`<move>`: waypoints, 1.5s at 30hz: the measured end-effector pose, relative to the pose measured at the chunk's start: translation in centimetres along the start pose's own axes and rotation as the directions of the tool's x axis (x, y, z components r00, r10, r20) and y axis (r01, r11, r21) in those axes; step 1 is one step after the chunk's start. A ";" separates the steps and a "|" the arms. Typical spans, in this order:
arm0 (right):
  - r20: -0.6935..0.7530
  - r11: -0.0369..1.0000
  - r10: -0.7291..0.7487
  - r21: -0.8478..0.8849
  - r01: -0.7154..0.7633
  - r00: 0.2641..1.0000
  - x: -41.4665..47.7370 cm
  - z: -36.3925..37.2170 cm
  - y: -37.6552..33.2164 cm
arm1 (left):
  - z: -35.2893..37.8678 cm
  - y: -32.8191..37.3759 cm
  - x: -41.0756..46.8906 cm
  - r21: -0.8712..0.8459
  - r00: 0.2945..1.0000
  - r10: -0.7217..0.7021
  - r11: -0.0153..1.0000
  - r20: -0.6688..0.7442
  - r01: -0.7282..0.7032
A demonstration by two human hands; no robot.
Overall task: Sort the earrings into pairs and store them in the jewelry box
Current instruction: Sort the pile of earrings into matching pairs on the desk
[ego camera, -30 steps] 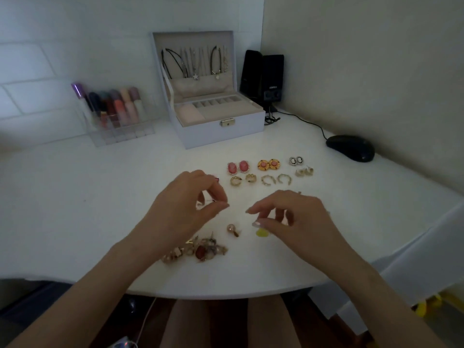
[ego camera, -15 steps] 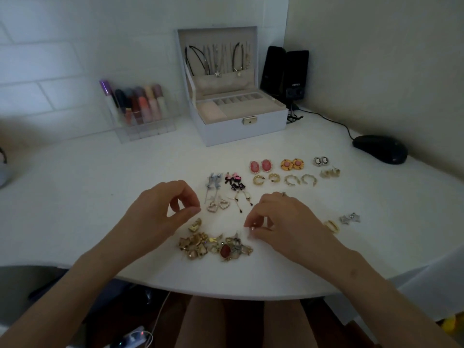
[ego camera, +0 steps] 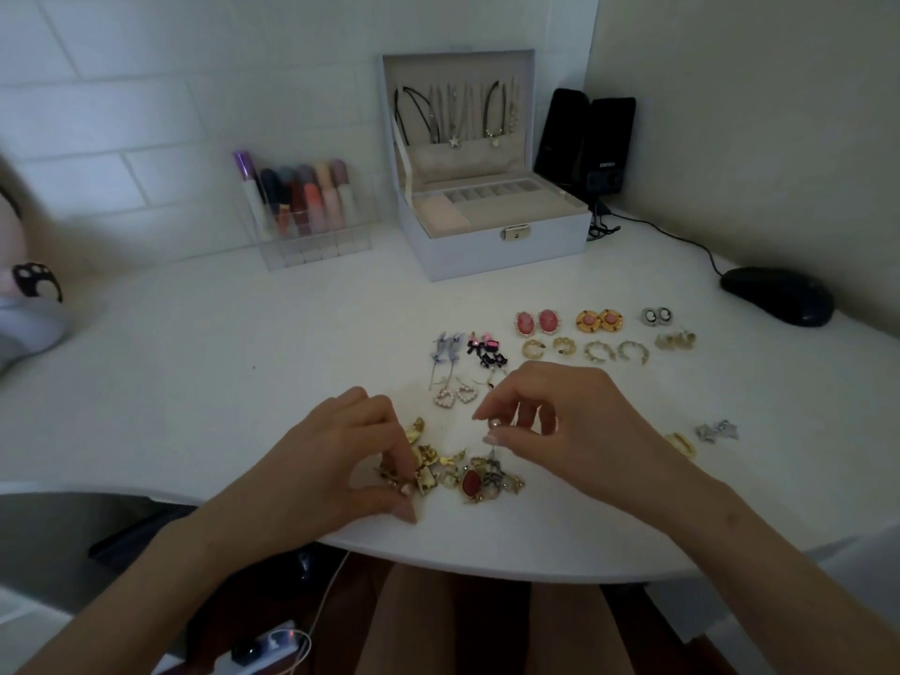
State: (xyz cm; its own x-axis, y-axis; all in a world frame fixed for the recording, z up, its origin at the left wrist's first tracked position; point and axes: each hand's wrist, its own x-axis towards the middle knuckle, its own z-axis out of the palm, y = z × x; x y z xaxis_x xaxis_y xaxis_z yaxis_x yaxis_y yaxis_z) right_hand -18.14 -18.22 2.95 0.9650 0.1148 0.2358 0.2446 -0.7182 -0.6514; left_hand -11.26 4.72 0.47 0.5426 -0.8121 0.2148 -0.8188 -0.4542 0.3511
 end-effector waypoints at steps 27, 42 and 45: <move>0.125 0.971 0.085 -0.234 -0.054 0.988 14.6 3.6 0.5 | -0.2 -7.5 9.3 -0.153 0.895 -0.413 0.908 -0.169 0.390; 0.155 0.964 0.065 -0.265 -0.022 0.986 14.5 4.4 1.0 | -0.3 -7.8 8.6 -0.208 0.906 -0.386 0.914 -0.173 0.349; 0.132 0.955 0.047 -0.296 -0.005 0.990 14.3 3.9 0.8 | -0.5 -7.4 8.3 -0.252 0.904 -0.389 0.906 -0.178 0.340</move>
State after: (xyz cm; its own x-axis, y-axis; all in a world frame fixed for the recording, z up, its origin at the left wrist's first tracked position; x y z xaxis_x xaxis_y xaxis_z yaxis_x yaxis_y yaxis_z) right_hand -3.82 -14.45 2.96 0.9794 0.1709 0.1078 0.2004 -0.8898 -0.4099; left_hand -0.62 1.55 0.13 0.8424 -0.4921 0.2197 -0.5099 -0.5958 0.6205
